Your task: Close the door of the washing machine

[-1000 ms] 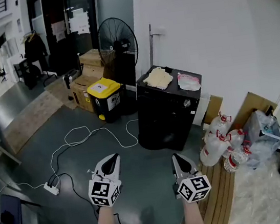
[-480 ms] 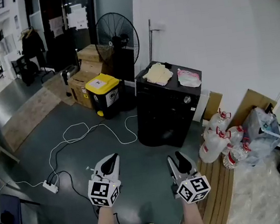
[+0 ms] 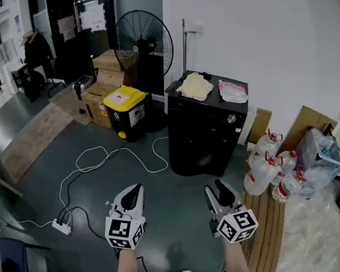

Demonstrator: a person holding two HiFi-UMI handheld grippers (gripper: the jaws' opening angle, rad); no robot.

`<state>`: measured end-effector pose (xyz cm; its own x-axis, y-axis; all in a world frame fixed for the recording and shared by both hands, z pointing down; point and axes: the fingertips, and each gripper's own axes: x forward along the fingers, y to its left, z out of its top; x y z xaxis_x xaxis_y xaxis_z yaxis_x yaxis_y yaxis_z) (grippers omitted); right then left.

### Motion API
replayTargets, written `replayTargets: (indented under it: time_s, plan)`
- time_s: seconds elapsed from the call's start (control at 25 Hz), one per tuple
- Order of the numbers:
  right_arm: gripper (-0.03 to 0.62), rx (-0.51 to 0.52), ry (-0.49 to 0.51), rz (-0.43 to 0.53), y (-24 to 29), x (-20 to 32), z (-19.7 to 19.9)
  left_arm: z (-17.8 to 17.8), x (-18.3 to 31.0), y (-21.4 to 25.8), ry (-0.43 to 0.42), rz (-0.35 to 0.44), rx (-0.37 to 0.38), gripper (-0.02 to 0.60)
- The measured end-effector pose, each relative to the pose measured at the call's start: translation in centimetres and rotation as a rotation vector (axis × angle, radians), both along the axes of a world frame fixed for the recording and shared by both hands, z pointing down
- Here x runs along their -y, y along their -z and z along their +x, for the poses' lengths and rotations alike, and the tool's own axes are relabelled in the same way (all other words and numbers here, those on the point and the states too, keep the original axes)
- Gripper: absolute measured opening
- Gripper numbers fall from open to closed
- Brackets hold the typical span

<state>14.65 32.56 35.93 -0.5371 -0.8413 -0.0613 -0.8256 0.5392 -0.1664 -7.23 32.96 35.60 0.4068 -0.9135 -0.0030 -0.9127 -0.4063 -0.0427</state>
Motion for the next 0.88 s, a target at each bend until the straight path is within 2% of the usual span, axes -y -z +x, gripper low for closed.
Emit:
replayTargets:
  time_s: [0.24,0.44,0.68,0.88]
  plan:
    - [0.166,-0.007,-0.016,-0.003,-0.9,2.4,-1.3,-2.9,2.6,-1.1,0.010,-0.009,-0.007,0.002]
    - [0.166,-0.009,-0.010,-0.004,-1.7,7.9,-2.5,-5.5,7.1,-2.3,0.043,-0.019,-0.012,0.002]
    - [0.166,-0.010,0.012,0.022,-3.2,20.3,-4.9,-9.6,17.6,-4.1,0.105,-0.019,-0.011,0.002]
    - [0.166,-0.018,-0.013,0.037,-5.8,35.0,-8.1,-14.7,30.8,-5.8,0.159,-0.019,0.022,0.002]
